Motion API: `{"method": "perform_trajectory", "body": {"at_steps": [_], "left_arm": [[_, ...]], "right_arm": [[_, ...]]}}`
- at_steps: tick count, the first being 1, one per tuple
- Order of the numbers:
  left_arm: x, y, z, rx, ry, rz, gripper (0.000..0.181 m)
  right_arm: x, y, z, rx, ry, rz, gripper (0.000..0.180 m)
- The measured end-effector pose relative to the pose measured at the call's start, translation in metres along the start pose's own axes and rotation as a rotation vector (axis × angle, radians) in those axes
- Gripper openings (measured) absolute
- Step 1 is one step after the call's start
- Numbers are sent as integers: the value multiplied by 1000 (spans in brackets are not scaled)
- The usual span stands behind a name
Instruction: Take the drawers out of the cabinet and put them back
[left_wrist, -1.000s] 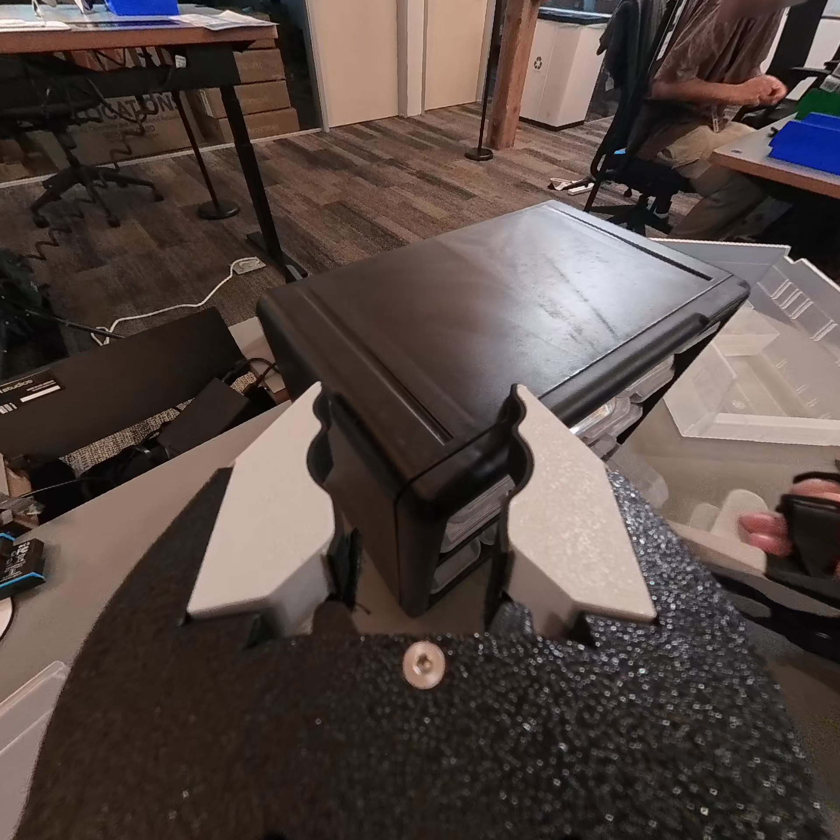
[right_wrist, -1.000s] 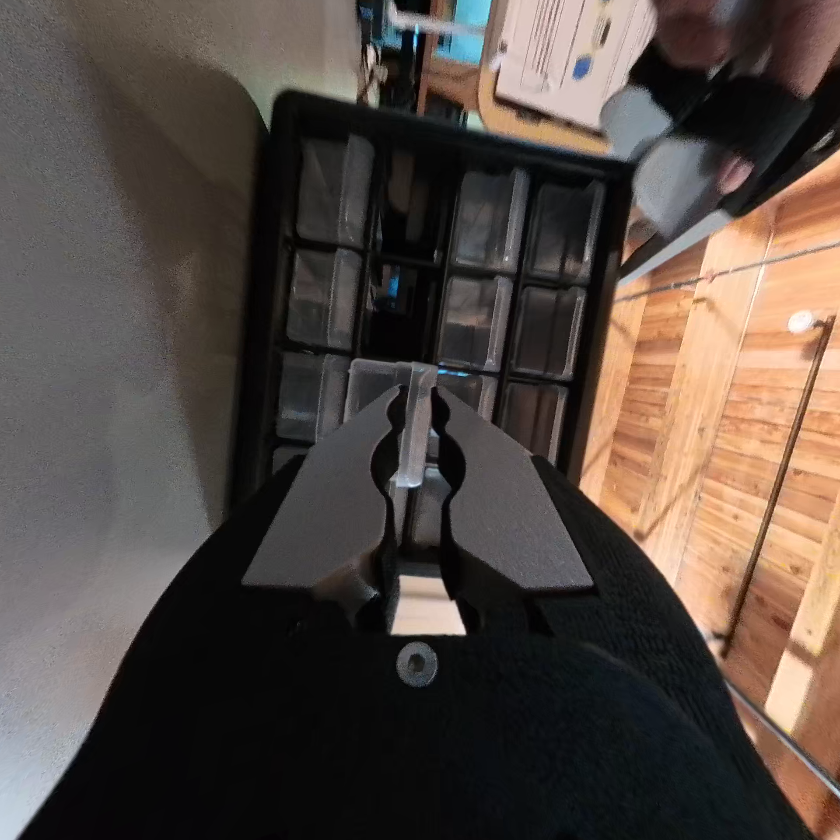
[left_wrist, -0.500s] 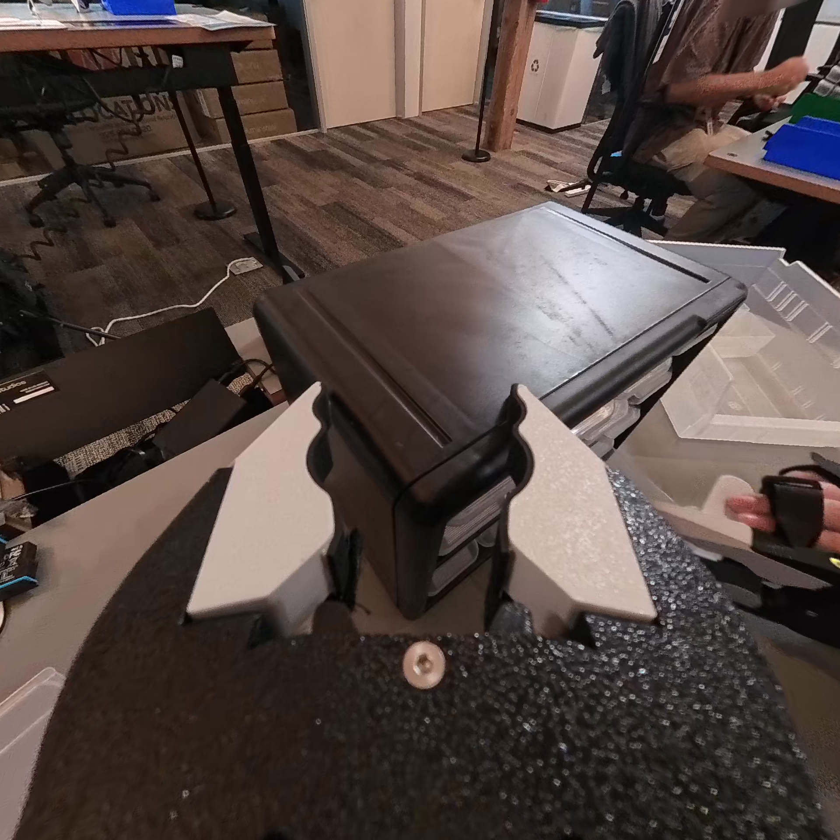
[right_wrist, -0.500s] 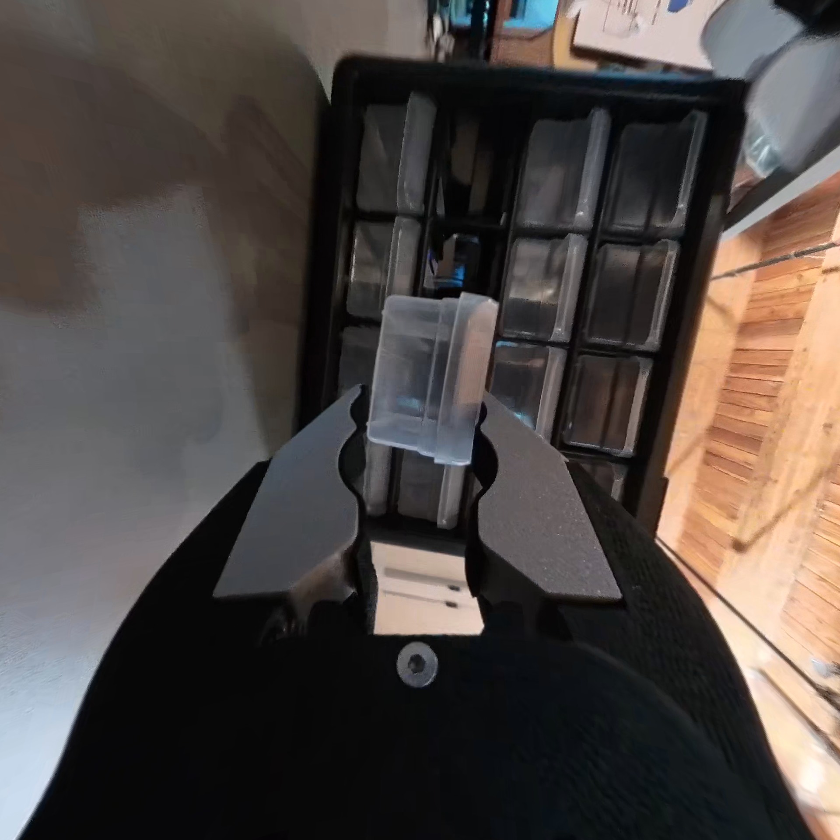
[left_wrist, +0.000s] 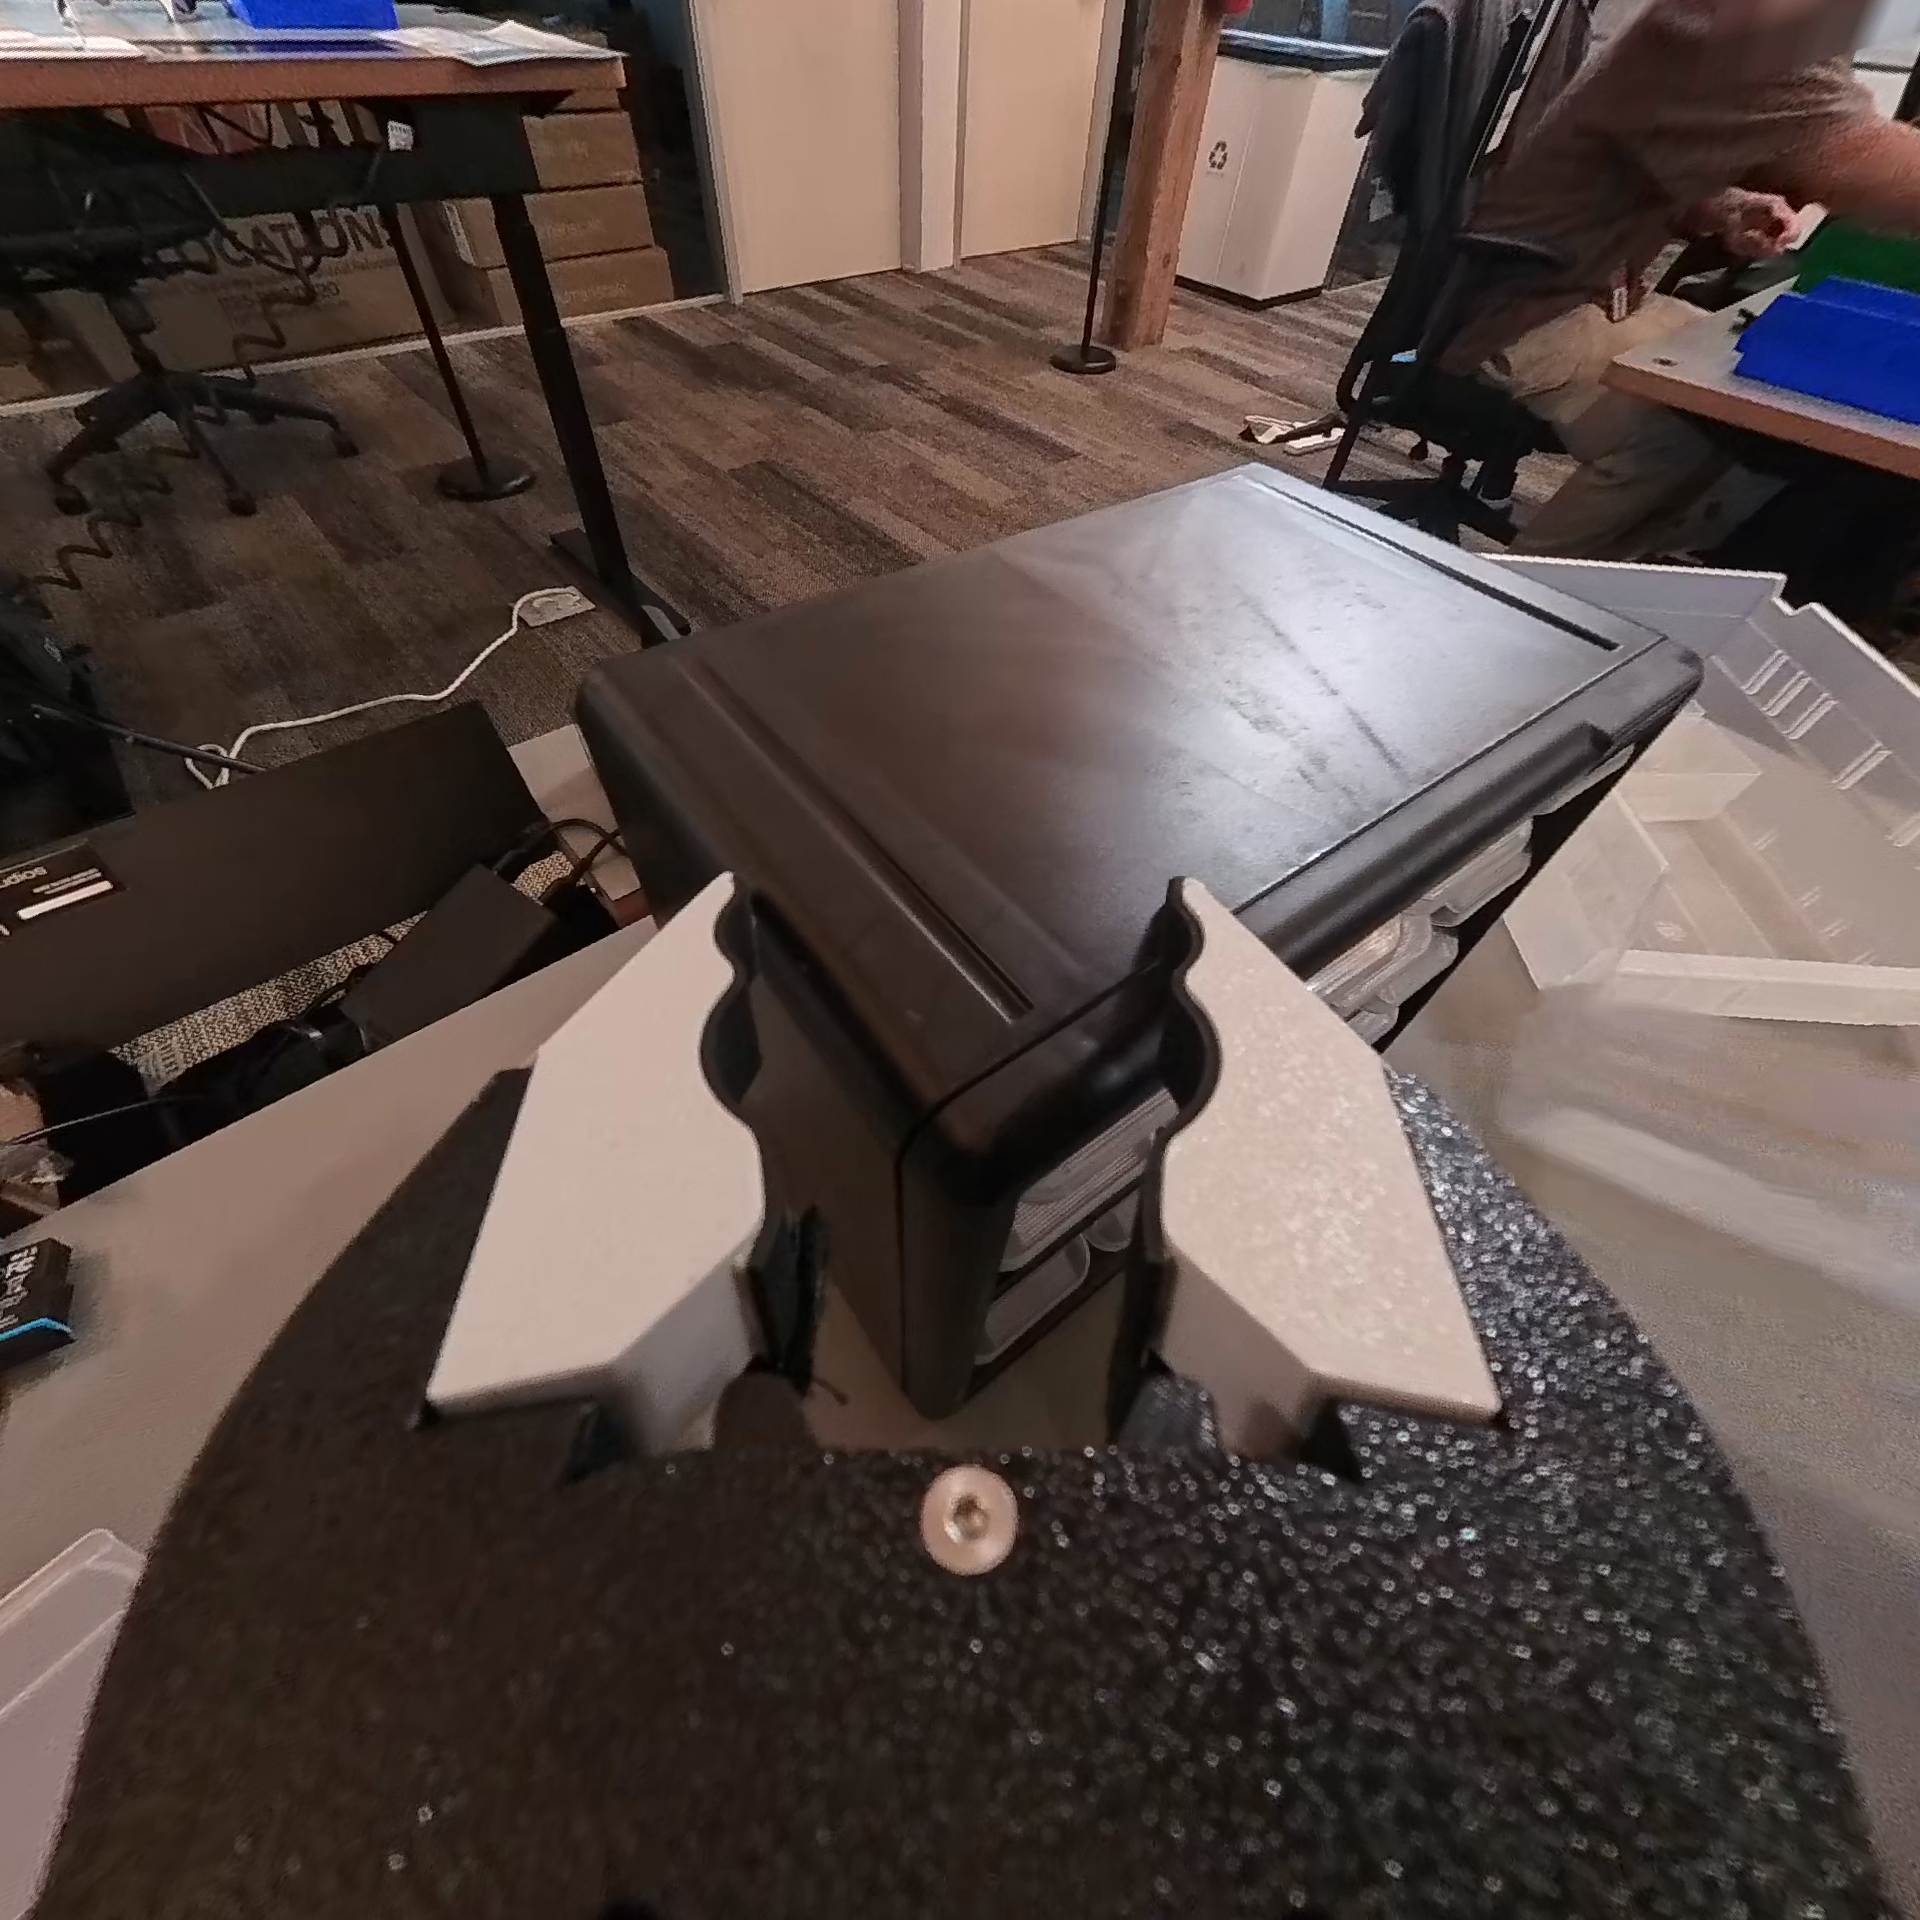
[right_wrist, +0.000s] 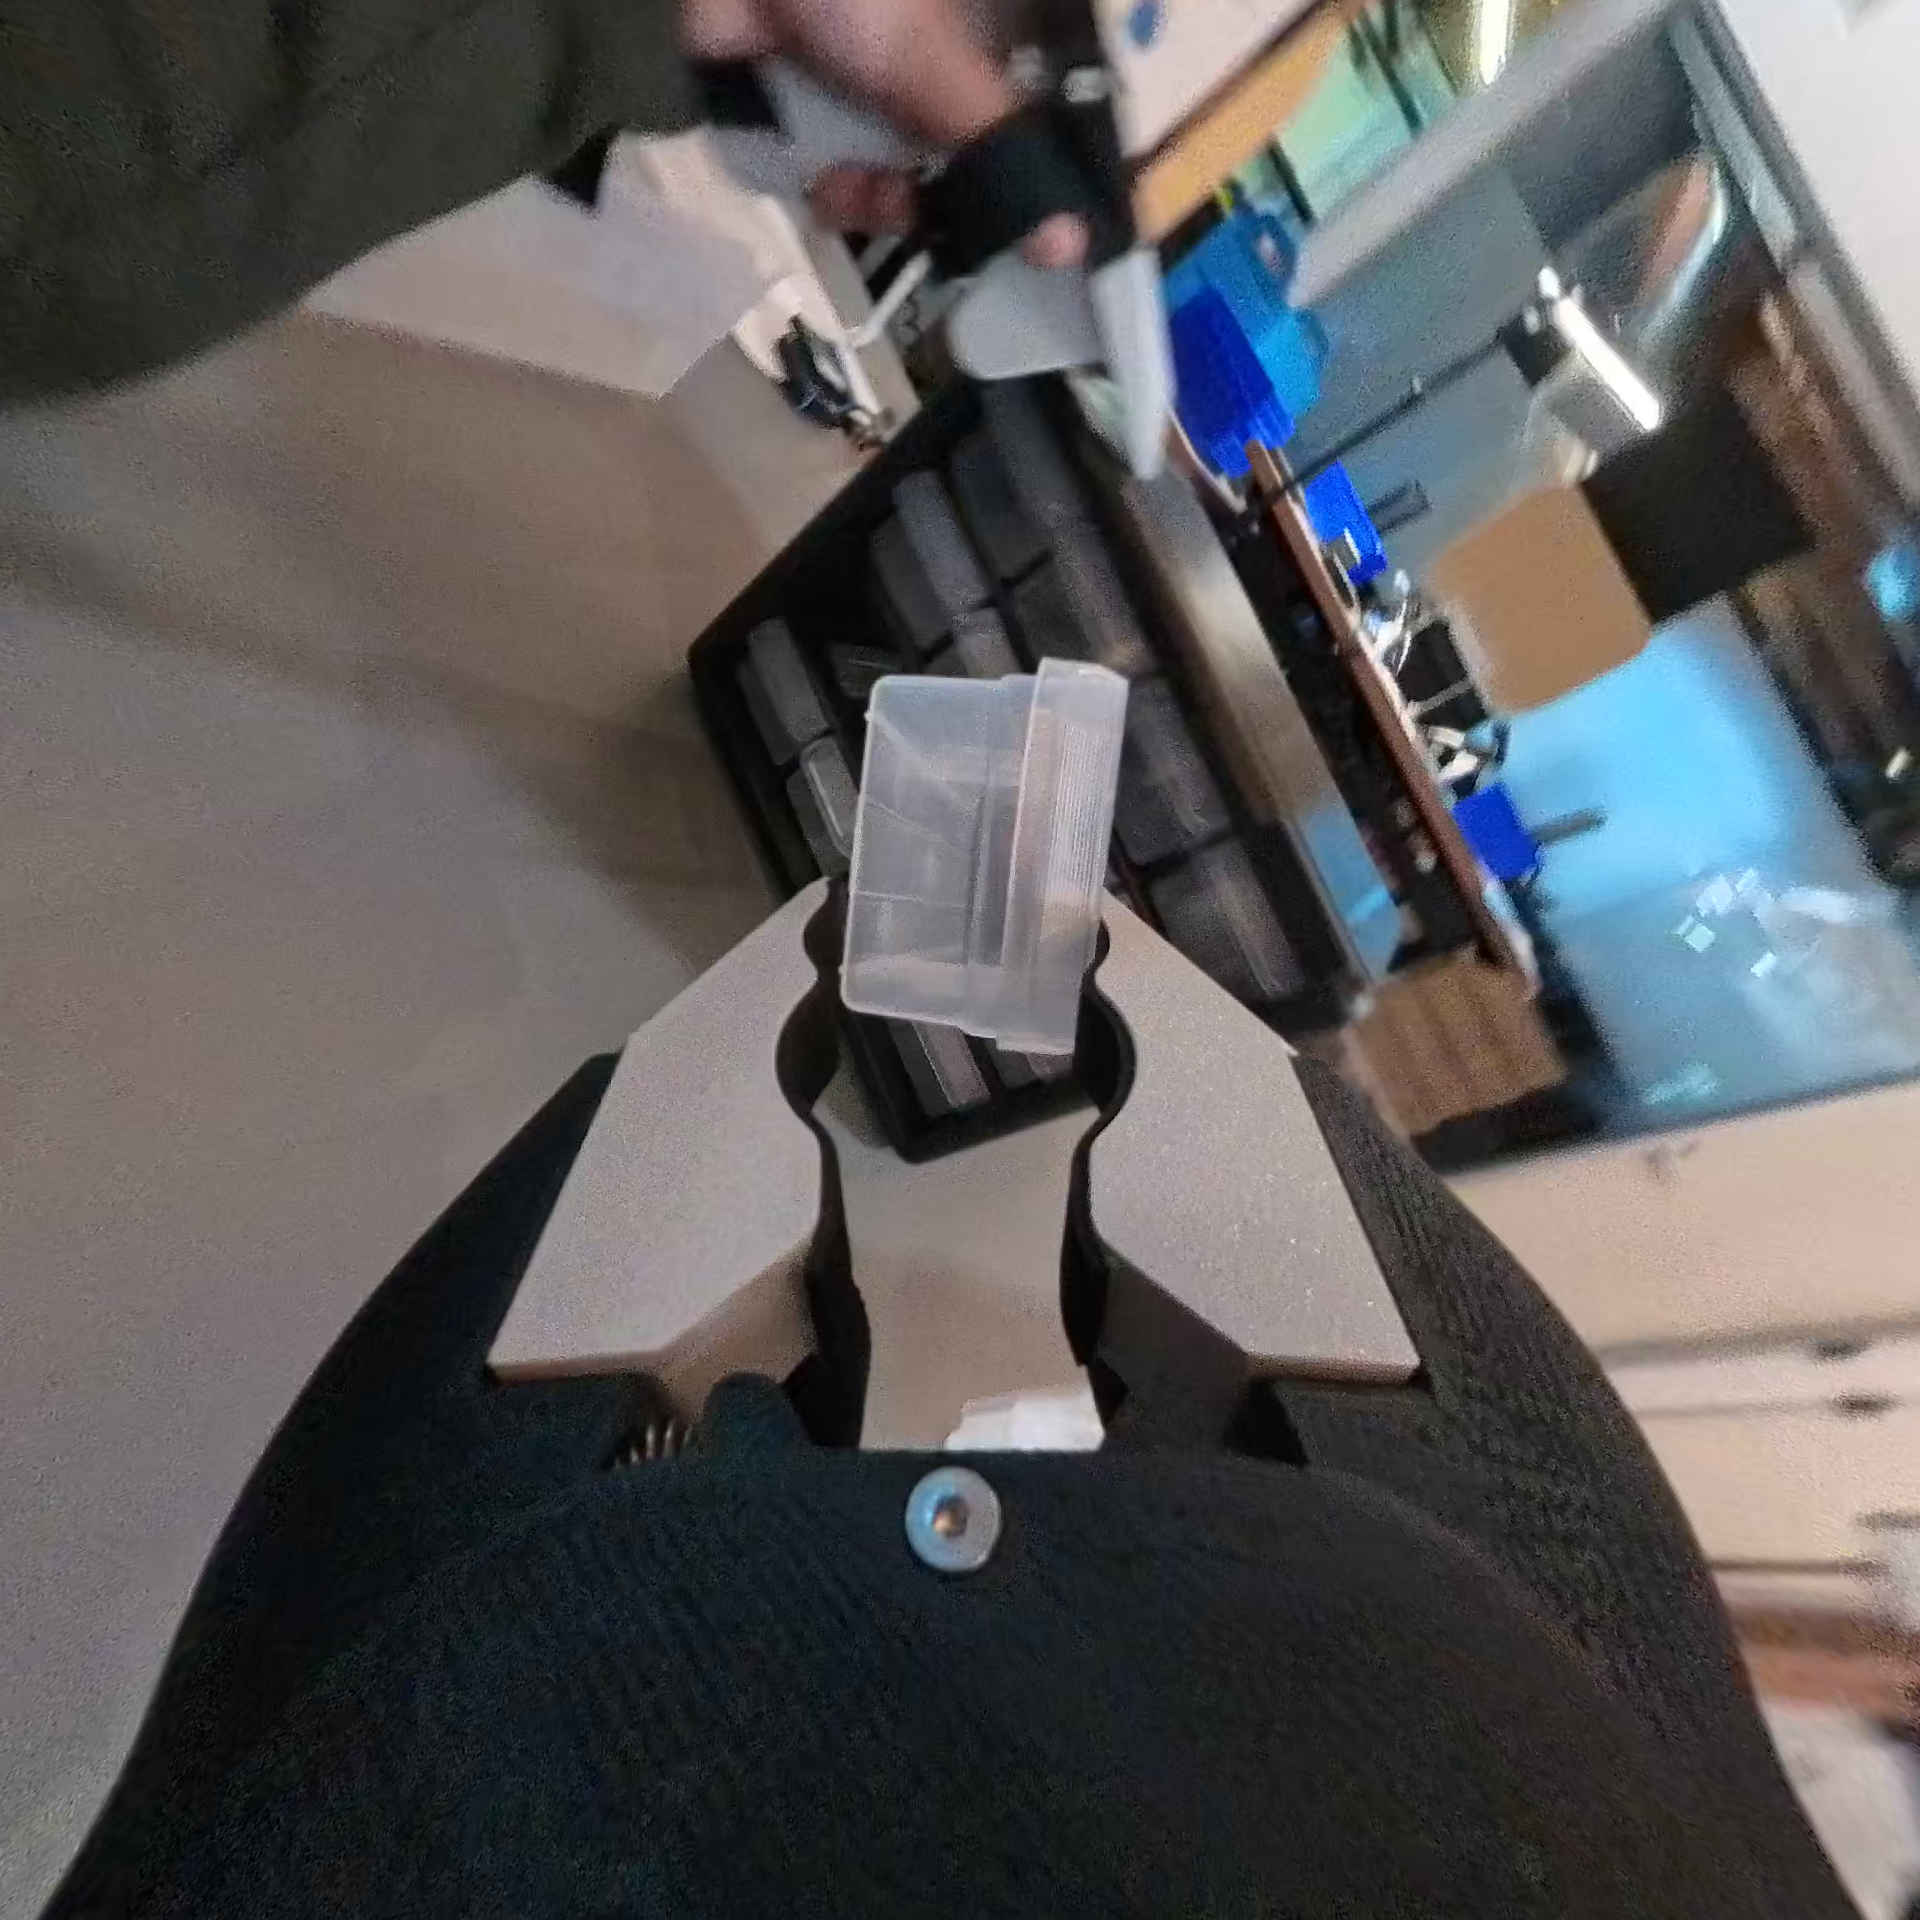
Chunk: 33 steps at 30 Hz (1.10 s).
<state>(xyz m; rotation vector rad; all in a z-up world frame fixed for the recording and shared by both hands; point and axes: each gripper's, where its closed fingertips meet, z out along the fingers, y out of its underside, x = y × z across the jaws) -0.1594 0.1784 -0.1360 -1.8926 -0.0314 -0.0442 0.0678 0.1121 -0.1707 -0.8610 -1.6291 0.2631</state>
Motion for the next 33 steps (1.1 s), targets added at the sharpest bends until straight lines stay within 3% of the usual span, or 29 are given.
{"method": "perform_trajectory", "body": {"at_steps": [4, 10, 17, 23, 26, 30, 33], "left_arm": [[0, 0, 0, 0, -1, 1, 76], [0, 0, 0, 2, 3, 0, 76], [0, 0, 0, 4, 7, -1, 76], [0, 0, 0, 5, 10, -2, 77], [0, 0, 0, 4, 11, -4, 77], [0, 0, 0, 3, 12, -5, 77], [0, 0, 0, 3, 12, -6, 77]], "right_arm": [[58, 13, -41, -73, 141, 238, 42], [127, 113, -83, -464, 430, 252, 42], [108, 228, -77, -864, 362, 396, 42], [88, 292, -80, -1168, 310, 590, 42], [84, 308, -70, -1213, 285, 656, 42], [86, 311, -39, -1145, 265, 756, 39], [78, 322, -20, -1119, 235, 866, 57]]}}
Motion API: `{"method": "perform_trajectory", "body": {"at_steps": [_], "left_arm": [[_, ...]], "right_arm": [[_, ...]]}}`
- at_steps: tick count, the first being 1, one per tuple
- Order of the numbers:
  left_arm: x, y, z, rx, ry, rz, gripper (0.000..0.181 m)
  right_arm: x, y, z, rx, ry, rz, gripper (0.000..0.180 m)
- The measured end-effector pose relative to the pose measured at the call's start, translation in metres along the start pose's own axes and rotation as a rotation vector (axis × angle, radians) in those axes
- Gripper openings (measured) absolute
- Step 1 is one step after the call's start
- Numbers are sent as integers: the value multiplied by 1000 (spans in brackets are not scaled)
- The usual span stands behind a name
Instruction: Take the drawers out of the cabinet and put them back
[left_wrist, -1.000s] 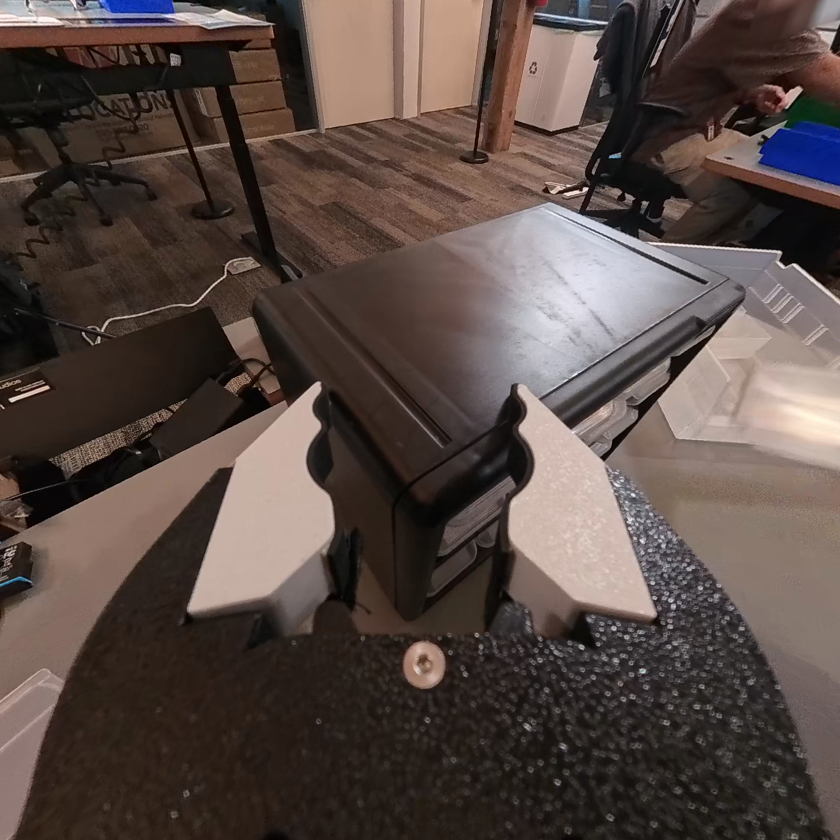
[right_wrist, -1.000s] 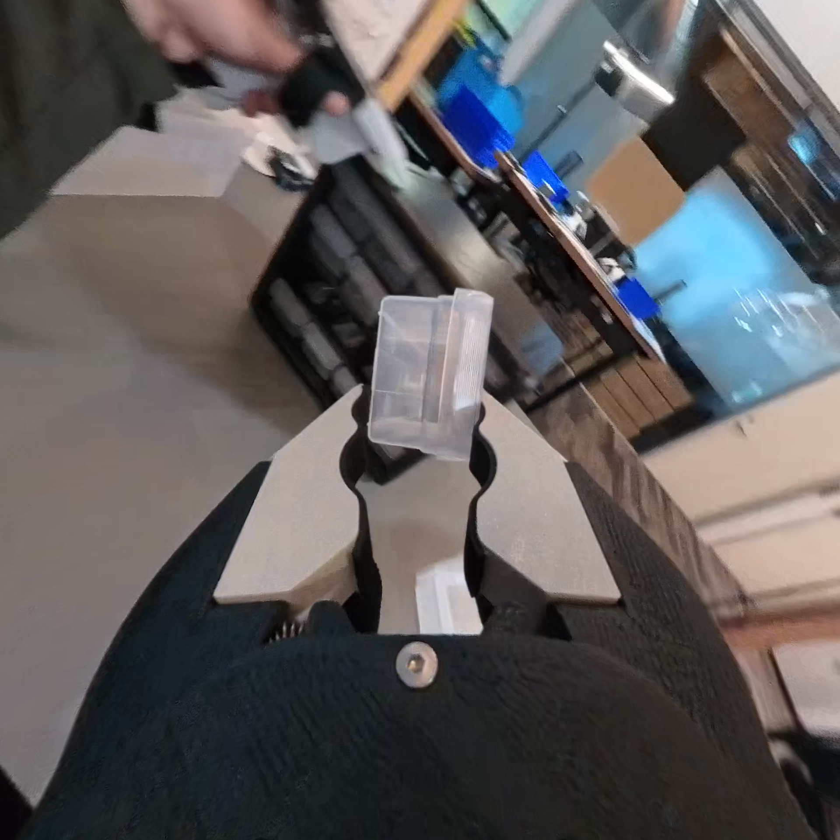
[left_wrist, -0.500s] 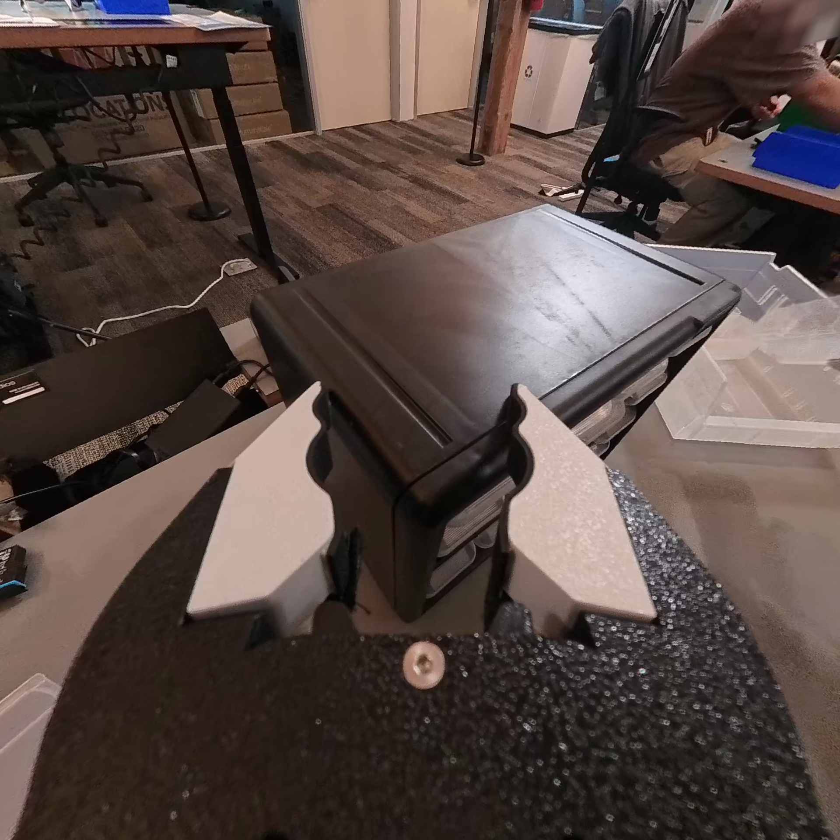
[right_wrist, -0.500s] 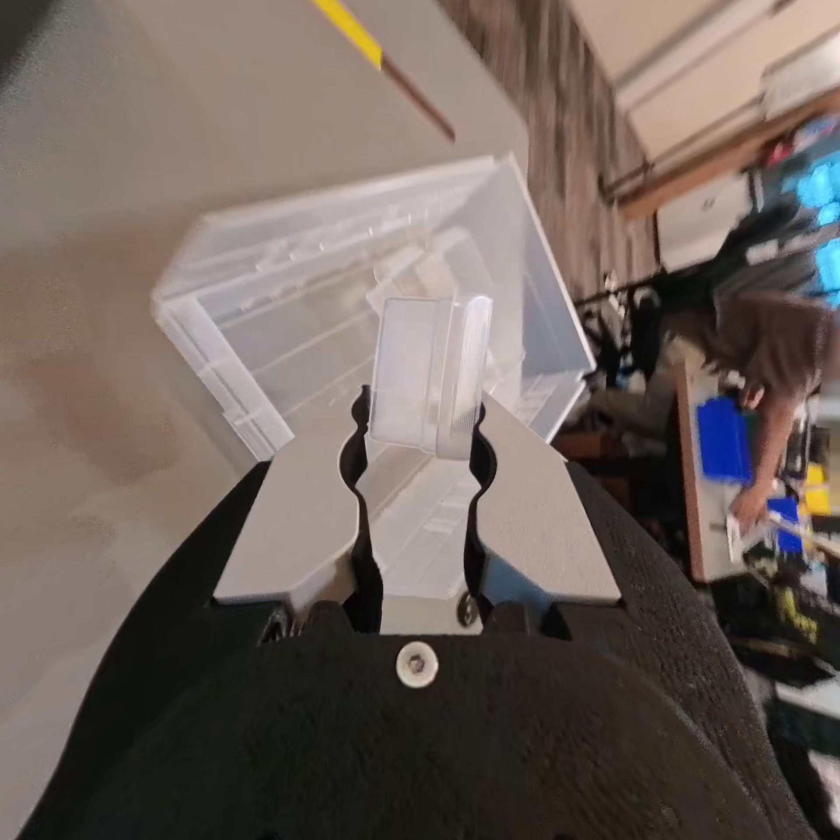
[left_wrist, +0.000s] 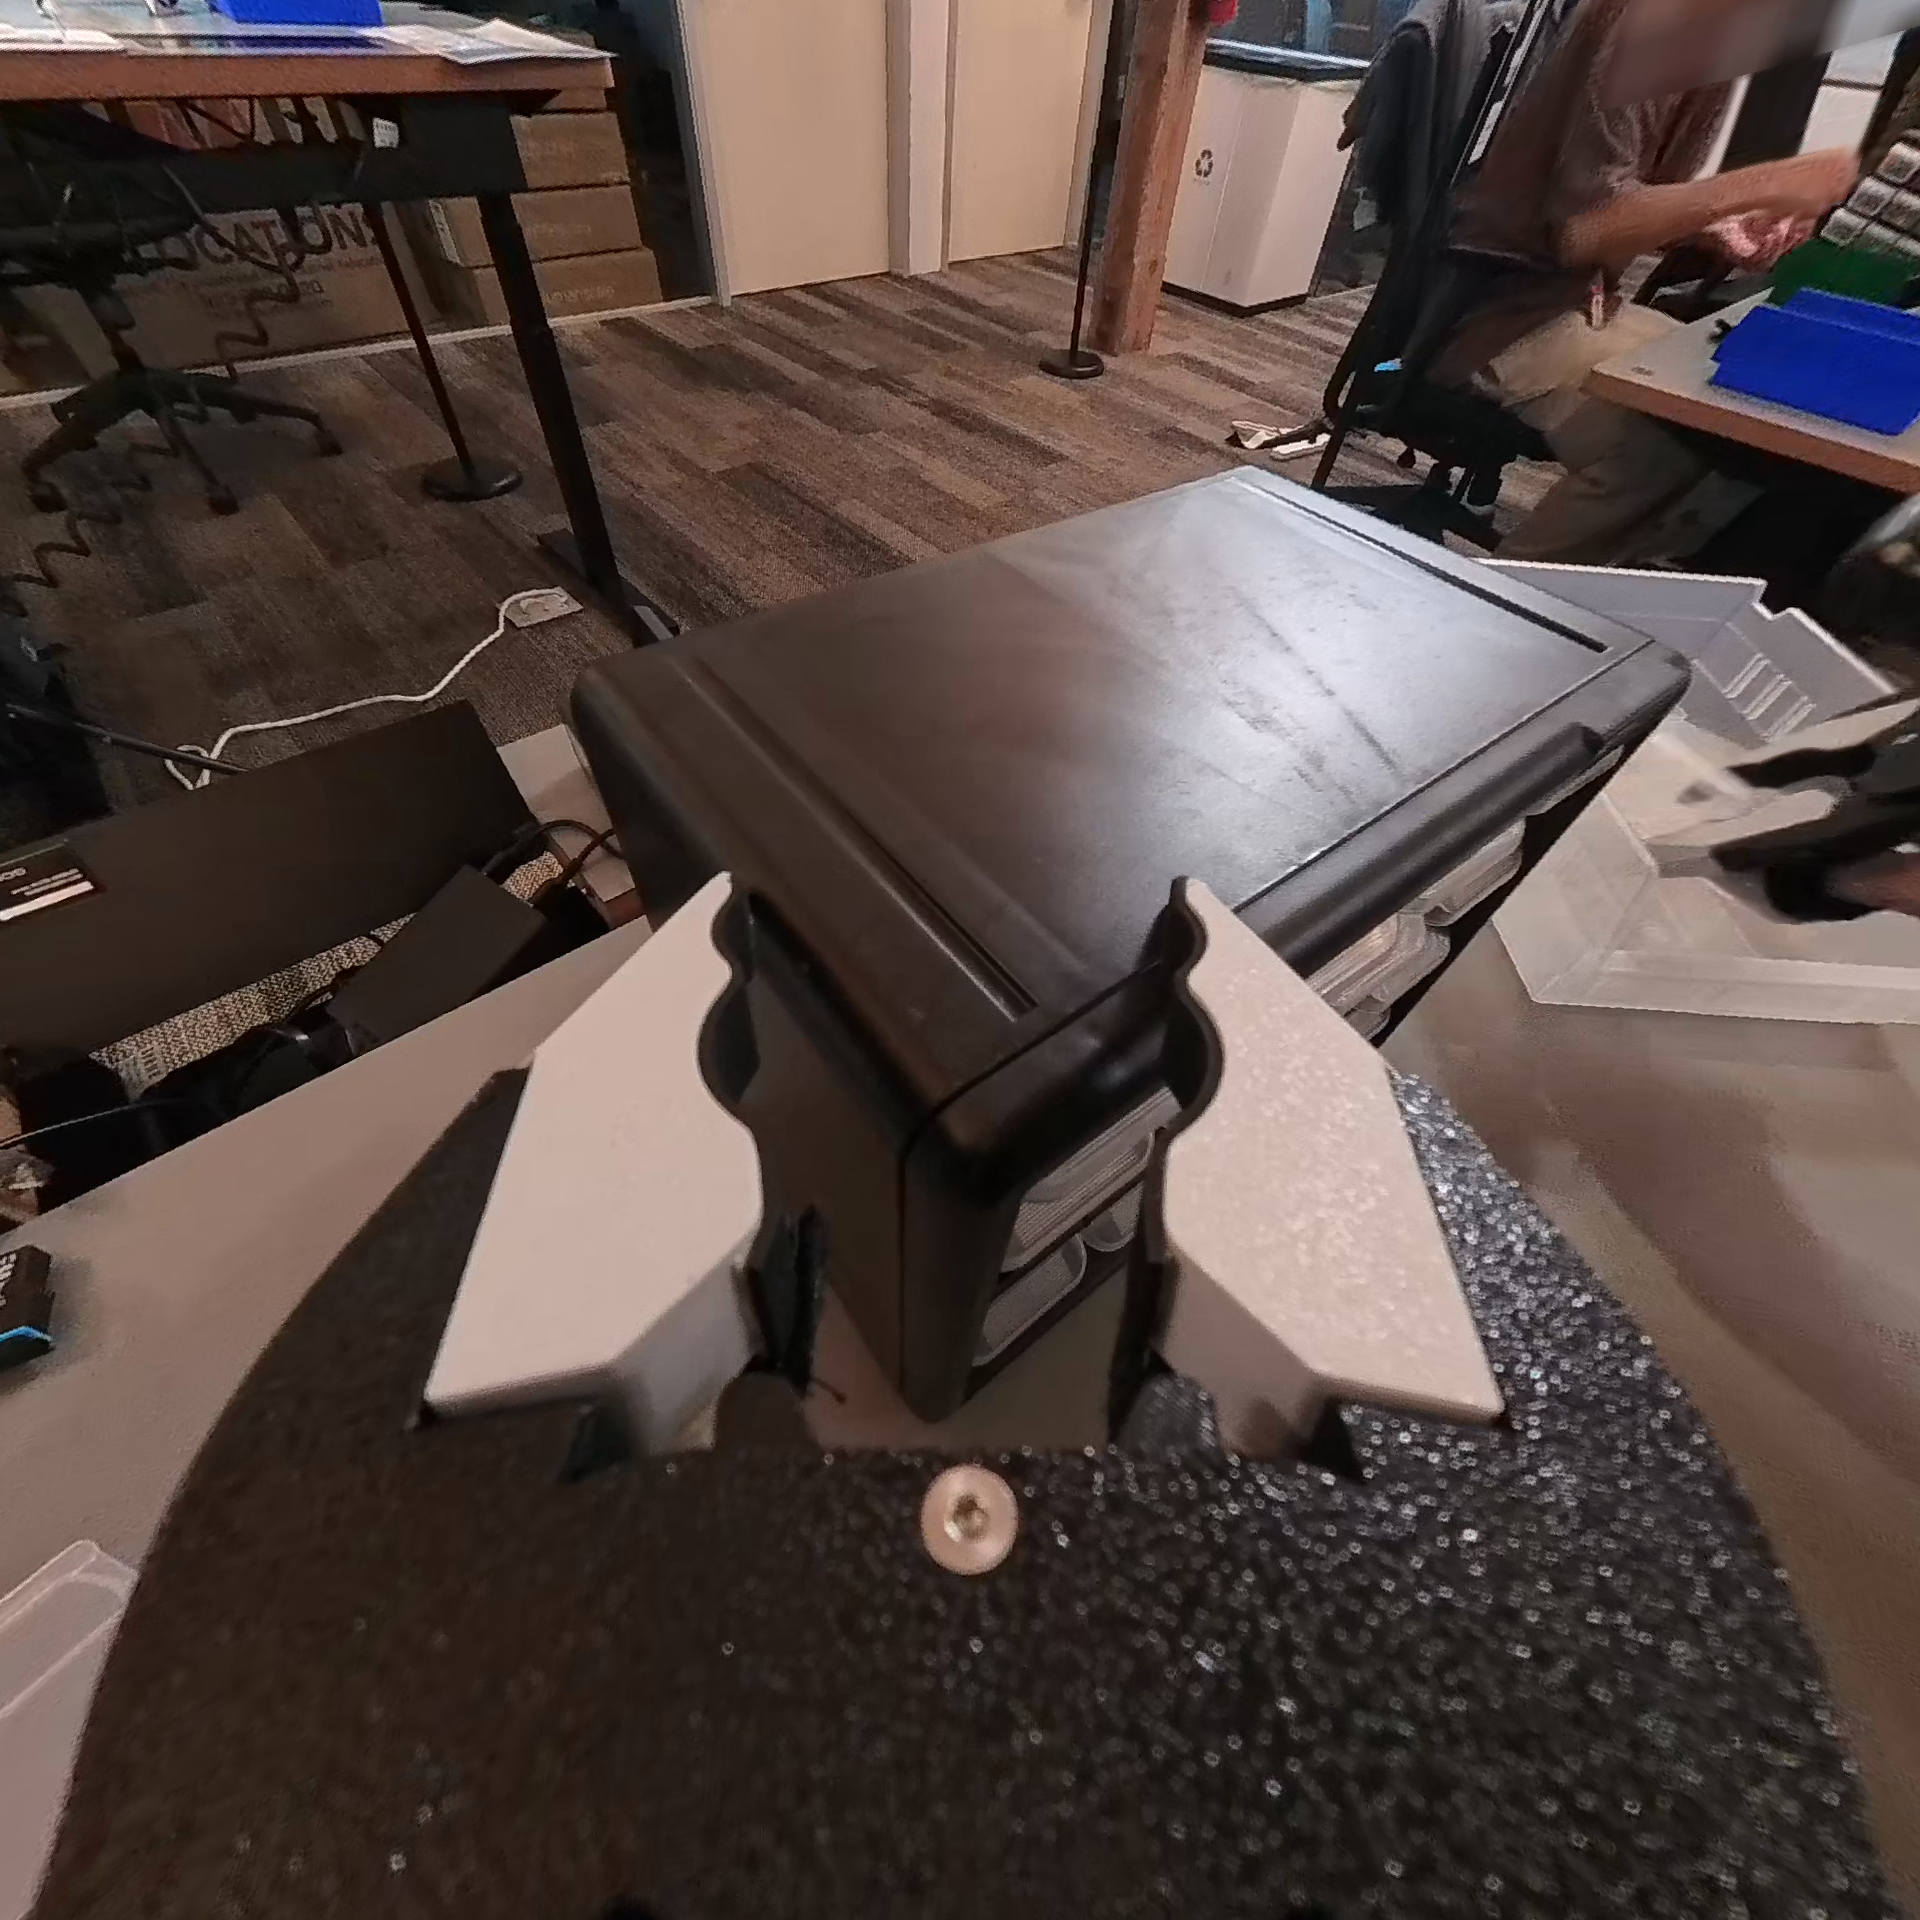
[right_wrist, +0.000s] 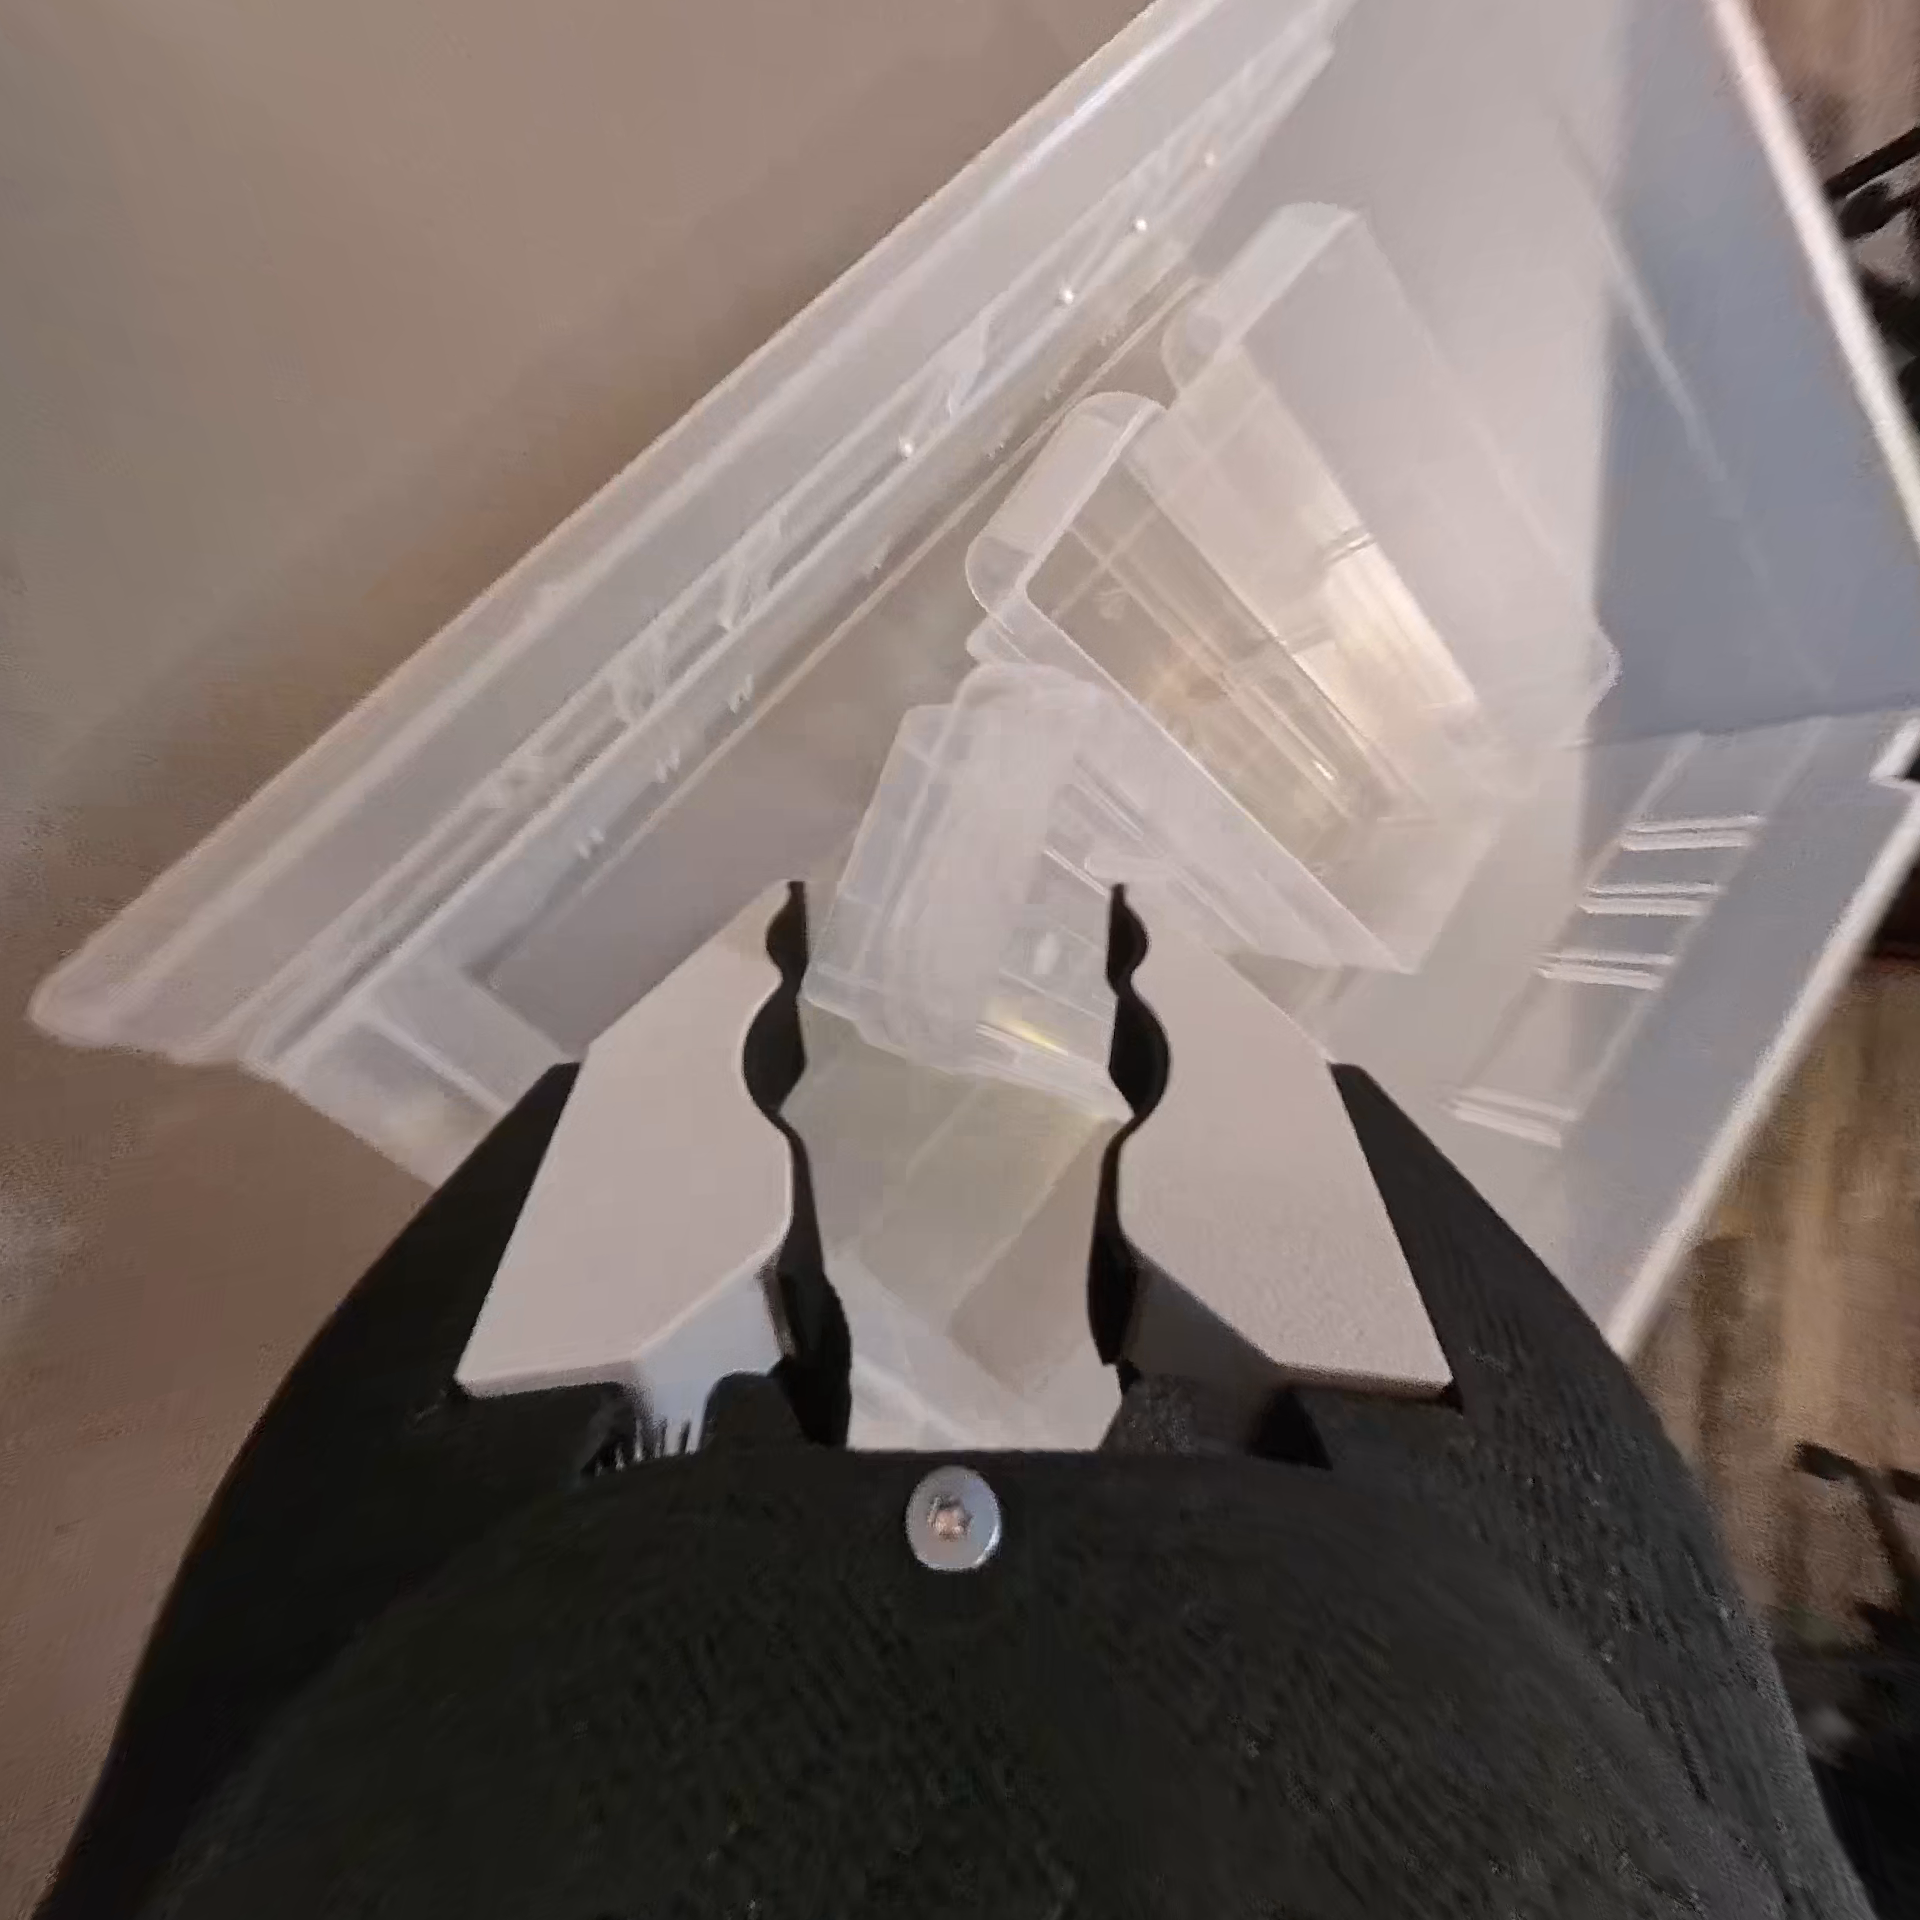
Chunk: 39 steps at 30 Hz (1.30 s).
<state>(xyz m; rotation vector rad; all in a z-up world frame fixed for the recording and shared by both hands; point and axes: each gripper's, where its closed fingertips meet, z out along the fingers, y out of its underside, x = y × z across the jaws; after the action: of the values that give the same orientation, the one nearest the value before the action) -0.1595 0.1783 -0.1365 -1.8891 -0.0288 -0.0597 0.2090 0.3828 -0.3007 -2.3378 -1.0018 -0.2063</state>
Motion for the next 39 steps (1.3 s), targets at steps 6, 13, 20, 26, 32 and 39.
{"method": "perform_trajectory", "body": {"at_steps": [6, 13, 20, 26, 32, 39], "left_arm": [[0, 0, 0, -1, 0, 0, 77], [0, 0, 0, -1, -3, 0, 77], [0, 0, 0, -1, -5, 1, 77], [0, 0, 0, -2, -5, 2, 78], [-1, 0, 1, 0, 3, -5, 79], [-1, 0, 1, 0, 4, -7, 79]], "right_arm": [[-9, -23, 9, 191, -185, 235, 80], [-22, -74, -101, 749, 23, -60, 81], [-190, -83, -134, 1045, 417, -1119, 45], [-225, -92, -97, 1029, 575, -1324, 39], [-216, -92, -104, 1072, 659, -1295, 8], [-227, -49, -123, 1152, 575, -1369, 36]]}}
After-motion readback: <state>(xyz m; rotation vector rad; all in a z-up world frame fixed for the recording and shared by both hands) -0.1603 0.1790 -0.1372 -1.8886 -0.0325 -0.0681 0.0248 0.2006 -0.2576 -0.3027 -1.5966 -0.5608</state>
